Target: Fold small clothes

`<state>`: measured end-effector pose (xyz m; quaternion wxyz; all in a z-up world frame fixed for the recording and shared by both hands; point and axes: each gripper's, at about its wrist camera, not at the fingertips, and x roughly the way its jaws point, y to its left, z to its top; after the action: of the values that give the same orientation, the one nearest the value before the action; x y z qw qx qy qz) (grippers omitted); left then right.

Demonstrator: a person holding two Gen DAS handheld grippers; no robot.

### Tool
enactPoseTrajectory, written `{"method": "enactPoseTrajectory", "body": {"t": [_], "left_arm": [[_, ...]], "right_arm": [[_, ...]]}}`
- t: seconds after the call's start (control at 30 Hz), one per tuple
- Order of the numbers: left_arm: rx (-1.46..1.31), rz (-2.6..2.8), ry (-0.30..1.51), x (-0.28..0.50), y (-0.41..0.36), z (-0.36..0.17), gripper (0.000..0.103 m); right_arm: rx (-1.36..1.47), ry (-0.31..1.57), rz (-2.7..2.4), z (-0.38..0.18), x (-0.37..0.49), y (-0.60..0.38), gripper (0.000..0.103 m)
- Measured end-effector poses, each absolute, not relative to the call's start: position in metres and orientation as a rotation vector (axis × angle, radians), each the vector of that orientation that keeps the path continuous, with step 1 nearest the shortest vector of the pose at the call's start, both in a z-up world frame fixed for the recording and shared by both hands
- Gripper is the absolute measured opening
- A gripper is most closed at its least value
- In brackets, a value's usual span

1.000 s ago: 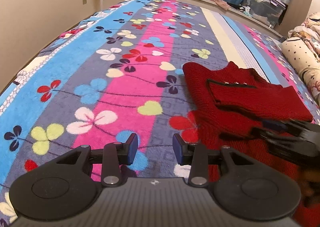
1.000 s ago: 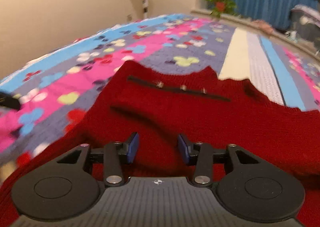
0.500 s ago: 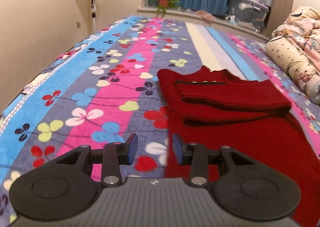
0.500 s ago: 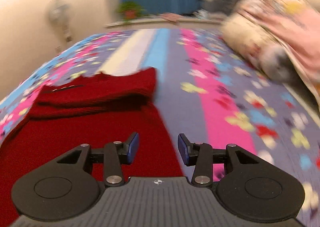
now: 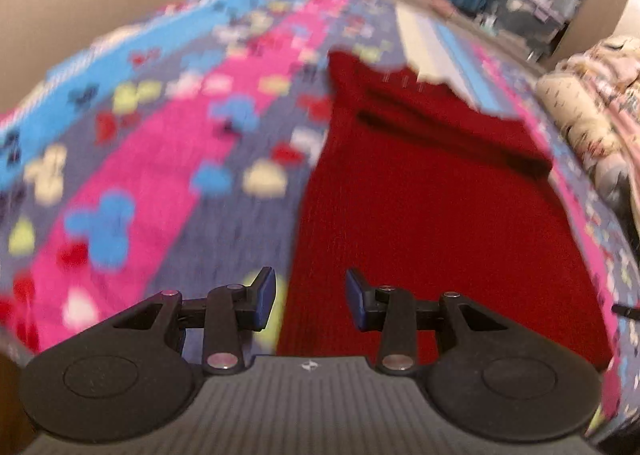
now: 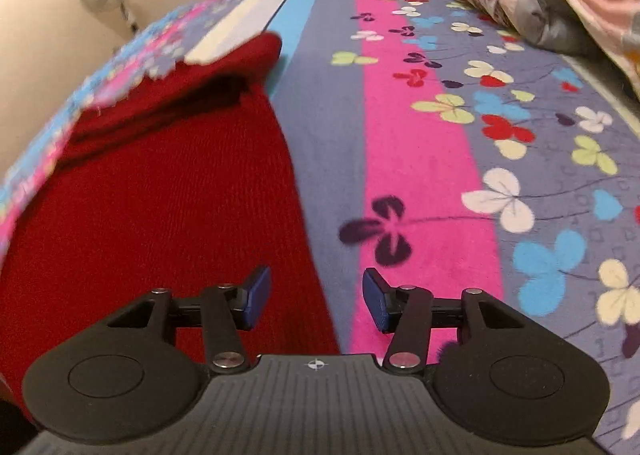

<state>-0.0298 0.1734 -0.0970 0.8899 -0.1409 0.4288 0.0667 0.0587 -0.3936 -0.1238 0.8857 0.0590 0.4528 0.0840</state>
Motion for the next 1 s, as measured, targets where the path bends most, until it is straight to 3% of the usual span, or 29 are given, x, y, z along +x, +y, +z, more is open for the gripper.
{"method": "enactPoseTrajectory", "body": {"t": [0.6, 0.63, 0.7, 0.93, 1.0], "left_arm": [[-0.189, 0.098, 1.053, -0.049, 0.166, -0.145, 0.046], [-0.18, 0.093, 1.049, -0.049, 0.164, -0.144, 0.043], [-0.148, 0.074, 1.021, -0.05, 0.161, -0.14, 0.013], [-0.146, 0.038, 0.927, -0.06, 0.16, -0.123, 0.011], [-0.187, 0.048, 0.959, -0.056, 0.165, -0.127, 0.016]], "right_arm": [[0.06, 1.063, 0.22, -0.148, 0.05, -0.371, 0.052], [0.067, 1.066, 0.232, -0.148, 0.051, -0.371, 0.049], [0.107, 1.05, 0.246, -0.144, 0.052, -0.376, 0.009], [0.223, 1.015, 0.229, -0.132, 0.054, -0.394, 0.007], [0.209, 1.054, 0.216, -0.139, 0.056, -0.392, 0.015]]}}
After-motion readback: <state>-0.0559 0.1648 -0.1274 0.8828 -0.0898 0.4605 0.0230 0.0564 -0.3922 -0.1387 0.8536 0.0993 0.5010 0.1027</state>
